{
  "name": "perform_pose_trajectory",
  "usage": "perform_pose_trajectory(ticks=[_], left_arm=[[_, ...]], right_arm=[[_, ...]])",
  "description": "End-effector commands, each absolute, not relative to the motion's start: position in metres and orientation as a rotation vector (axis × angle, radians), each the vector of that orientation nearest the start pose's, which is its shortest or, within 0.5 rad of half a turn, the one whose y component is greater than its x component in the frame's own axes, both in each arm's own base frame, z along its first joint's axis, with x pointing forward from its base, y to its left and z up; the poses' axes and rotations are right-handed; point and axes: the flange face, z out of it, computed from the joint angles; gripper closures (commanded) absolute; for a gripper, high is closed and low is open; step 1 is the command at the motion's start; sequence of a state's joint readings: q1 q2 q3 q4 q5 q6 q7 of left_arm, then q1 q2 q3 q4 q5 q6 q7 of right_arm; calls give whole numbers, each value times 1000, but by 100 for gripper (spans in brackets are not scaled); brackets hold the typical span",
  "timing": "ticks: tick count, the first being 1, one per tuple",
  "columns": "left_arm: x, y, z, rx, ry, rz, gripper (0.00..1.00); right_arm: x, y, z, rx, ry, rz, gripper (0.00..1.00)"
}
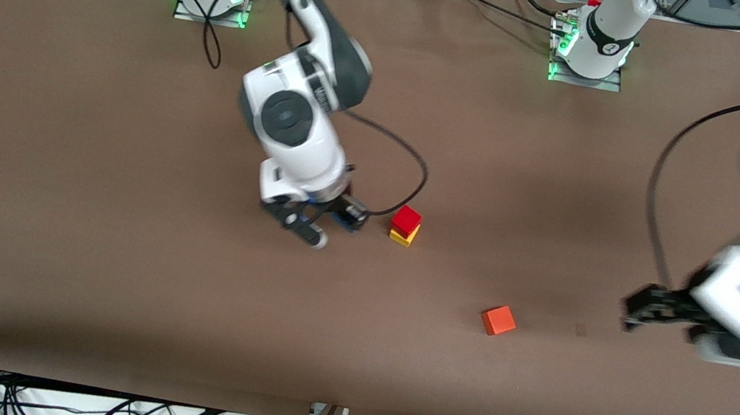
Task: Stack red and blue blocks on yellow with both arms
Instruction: 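Carry the blue cube over the red cube while the left gripper withdraws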
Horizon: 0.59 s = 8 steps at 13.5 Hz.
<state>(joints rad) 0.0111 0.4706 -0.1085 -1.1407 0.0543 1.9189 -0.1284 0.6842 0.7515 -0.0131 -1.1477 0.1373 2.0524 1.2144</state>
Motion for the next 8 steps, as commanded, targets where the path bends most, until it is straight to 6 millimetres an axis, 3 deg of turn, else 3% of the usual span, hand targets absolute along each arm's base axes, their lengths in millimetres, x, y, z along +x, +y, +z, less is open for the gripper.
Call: perform_pose_trajectory(ticks=[1, 2, 4, 8], left_arm=[[699, -38, 593, -3122, -73, -473, 0], [695, -31, 586, -3123, -89, -374, 0], [686, -6, 573, -3137, -144, -196, 0], [674, -10, 575, -3155, -144, -83, 0]], right_arm=[[571, 531, 358, -2751, 988, -14, 64], [558, 547, 351, -2756, 978, -15, 63], [554, 557, 340, -2746, 973, -85, 63], [551, 567, 322, -2762, 915, -164, 63]])
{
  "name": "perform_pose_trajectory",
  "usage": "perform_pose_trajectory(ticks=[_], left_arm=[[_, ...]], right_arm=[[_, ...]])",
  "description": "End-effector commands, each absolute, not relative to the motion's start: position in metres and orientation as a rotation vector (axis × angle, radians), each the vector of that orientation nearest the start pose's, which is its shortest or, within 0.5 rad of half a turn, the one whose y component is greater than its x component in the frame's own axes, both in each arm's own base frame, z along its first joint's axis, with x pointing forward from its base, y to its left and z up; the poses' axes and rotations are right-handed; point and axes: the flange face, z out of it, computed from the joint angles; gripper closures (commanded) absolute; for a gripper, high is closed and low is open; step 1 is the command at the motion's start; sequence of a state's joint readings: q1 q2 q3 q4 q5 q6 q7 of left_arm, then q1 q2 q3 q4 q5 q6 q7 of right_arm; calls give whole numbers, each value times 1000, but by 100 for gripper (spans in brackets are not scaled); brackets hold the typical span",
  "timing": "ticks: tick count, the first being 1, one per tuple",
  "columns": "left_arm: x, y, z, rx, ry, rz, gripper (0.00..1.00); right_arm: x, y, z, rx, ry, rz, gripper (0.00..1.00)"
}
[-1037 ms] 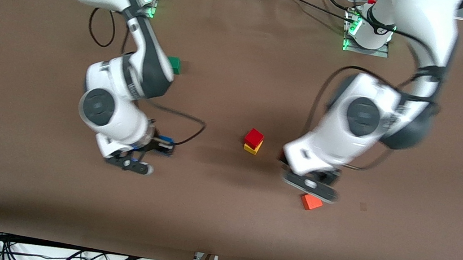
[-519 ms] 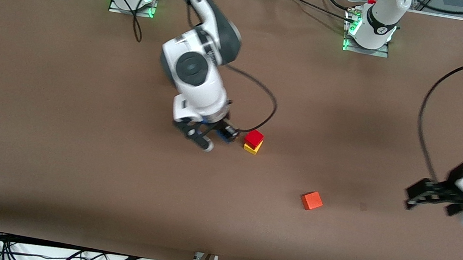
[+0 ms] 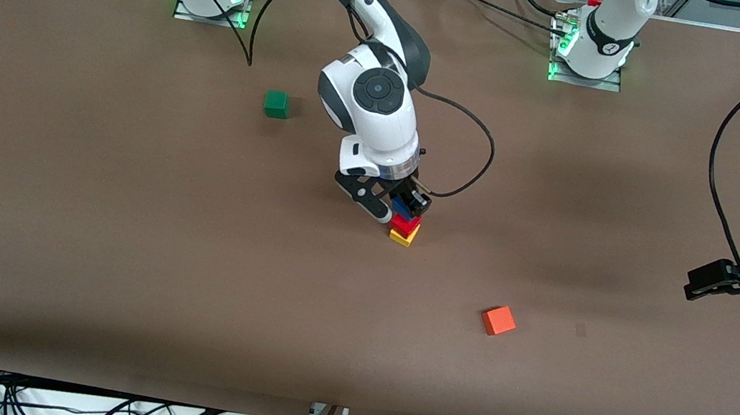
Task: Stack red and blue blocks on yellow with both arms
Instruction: 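Lower the blue cube onto the red cube and open the right gripper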
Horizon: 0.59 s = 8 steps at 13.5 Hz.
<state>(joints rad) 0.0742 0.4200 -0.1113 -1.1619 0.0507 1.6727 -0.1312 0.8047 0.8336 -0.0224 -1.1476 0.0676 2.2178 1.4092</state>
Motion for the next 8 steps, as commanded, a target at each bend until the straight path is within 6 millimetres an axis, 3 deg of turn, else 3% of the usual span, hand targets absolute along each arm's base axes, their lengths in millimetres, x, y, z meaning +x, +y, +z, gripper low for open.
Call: perform_pose_trajectory(ticks=[1, 4, 8], left_arm=[[668, -11, 574, -3153, -142, -18, 0], [648, -9, 578, -3138, -149, 105, 0], [608, -11, 578, -3118, -160, 164, 0]], right_arm=[[549, 569, 317, -2775, 905, -174, 63], [551, 569, 316, -2759, 901, -186, 63], [552, 570, 313, -2755, 900, -189, 63]])
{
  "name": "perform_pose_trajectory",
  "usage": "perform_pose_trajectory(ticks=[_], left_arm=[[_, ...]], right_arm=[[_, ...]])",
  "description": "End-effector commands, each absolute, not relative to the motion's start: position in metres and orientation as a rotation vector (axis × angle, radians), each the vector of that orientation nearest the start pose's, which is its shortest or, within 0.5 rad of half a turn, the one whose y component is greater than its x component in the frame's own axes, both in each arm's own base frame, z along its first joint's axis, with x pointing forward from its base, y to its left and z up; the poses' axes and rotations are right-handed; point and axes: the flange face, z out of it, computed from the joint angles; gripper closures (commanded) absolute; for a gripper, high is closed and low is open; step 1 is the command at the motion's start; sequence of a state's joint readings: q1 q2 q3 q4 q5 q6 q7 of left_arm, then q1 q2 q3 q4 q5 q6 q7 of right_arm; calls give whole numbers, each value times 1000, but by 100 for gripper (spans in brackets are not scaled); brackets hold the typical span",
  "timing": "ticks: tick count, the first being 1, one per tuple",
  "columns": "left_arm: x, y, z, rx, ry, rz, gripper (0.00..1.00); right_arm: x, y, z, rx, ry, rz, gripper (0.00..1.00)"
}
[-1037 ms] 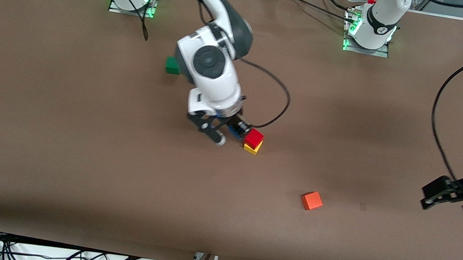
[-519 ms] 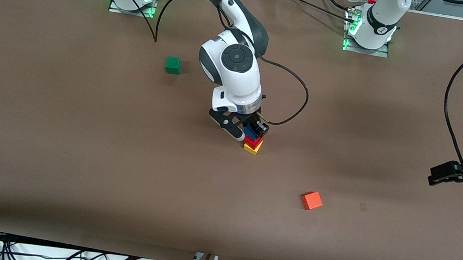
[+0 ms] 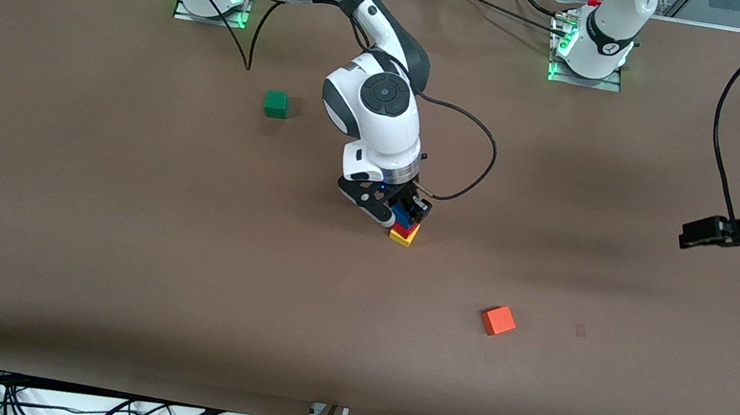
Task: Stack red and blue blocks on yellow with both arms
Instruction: 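Lower the blue cube onto the red cube and open the right gripper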
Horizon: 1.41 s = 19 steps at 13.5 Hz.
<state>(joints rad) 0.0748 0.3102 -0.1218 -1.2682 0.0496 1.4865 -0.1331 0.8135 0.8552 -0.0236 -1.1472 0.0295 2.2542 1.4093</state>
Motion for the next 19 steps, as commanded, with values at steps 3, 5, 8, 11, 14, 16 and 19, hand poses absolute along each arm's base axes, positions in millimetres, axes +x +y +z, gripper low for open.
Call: perform_pose_trajectory(ticks=[3, 5, 8, 11, 14, 16, 19], left_arm=[[590, -15, 572, -3160, -177, 90, 0], [590, -13, 569, -3157, -177, 92, 0], [597, -6, 562, -3154, -179, 103, 0], [604, -5, 568, -3157, -174, 76, 0], [611, -5, 572, -3159, -173, 52, 0], [613, -6, 573, -3160, -170, 47, 0], [613, -5, 572, -3160, -173, 50, 0]], right_arm=[[553, 570, 316, -2747, 898, -196, 62], [555, 569, 316, -2744, 902, -197, 61], [557, 567, 312, -2746, 909, -200, 52], [557, 567, 313, -2738, 906, -206, 40], [559, 566, 313, -2737, 910, -207, 30], [559, 566, 314, -2736, 908, -208, 8], [561, 560, 327, -2752, 914, -202, 0]])
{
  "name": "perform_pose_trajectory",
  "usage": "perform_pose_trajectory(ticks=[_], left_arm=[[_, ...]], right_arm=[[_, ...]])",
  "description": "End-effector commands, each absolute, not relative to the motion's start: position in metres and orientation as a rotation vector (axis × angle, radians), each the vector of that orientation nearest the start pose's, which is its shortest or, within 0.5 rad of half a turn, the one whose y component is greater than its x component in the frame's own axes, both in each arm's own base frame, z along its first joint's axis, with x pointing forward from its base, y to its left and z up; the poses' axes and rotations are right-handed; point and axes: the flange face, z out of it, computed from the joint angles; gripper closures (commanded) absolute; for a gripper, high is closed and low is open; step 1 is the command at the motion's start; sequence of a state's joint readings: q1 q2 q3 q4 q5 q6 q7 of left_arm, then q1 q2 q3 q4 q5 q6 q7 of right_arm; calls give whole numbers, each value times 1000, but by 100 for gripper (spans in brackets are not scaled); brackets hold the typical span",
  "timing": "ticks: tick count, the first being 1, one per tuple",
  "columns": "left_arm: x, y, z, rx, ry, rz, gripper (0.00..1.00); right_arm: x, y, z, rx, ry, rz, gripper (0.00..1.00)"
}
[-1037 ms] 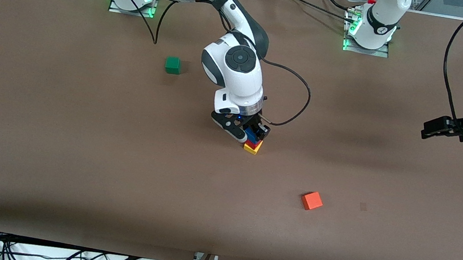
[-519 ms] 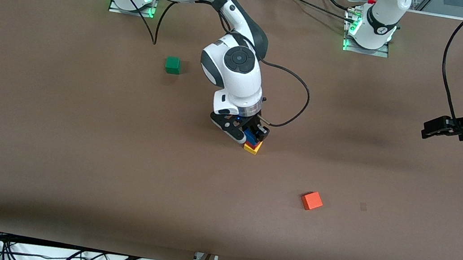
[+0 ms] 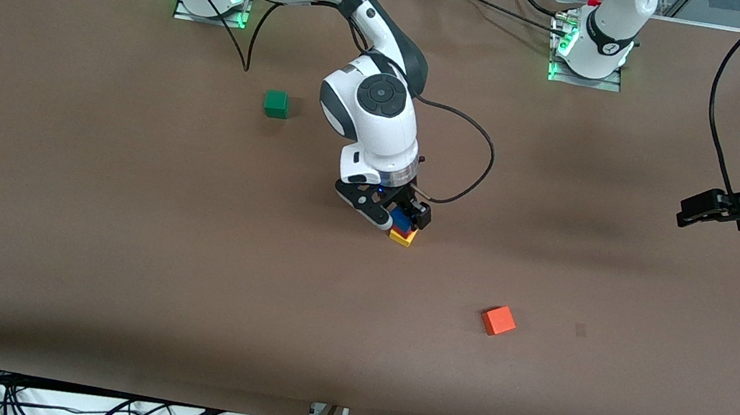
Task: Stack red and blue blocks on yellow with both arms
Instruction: 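Lower the blue cube onto the red cube and open the right gripper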
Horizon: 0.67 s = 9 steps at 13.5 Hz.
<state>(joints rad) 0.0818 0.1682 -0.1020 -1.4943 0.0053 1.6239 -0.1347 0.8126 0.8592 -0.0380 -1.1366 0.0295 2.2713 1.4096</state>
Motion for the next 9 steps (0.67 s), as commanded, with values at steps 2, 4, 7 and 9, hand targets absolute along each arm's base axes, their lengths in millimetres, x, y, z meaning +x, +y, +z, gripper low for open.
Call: perform_pose_trajectory(ticks=[2, 4, 7, 9], left_arm=[[613, -5, 572, -3160, -173, 50, 0], [613, -6, 572, -3160, -170, 50, 0], [613, -6, 572, -3160, -170, 50, 0], [613, -5, 572, -3160, -170, 50, 0]], right_arm=[[562, 551, 355, -2769, 916, -195, 0], [570, 532, 391, -2799, 871, -189, 0], [591, 471, 467, -2834, 814, -174, 0], [608, 413, 507, -2846, 798, -83, 0]])
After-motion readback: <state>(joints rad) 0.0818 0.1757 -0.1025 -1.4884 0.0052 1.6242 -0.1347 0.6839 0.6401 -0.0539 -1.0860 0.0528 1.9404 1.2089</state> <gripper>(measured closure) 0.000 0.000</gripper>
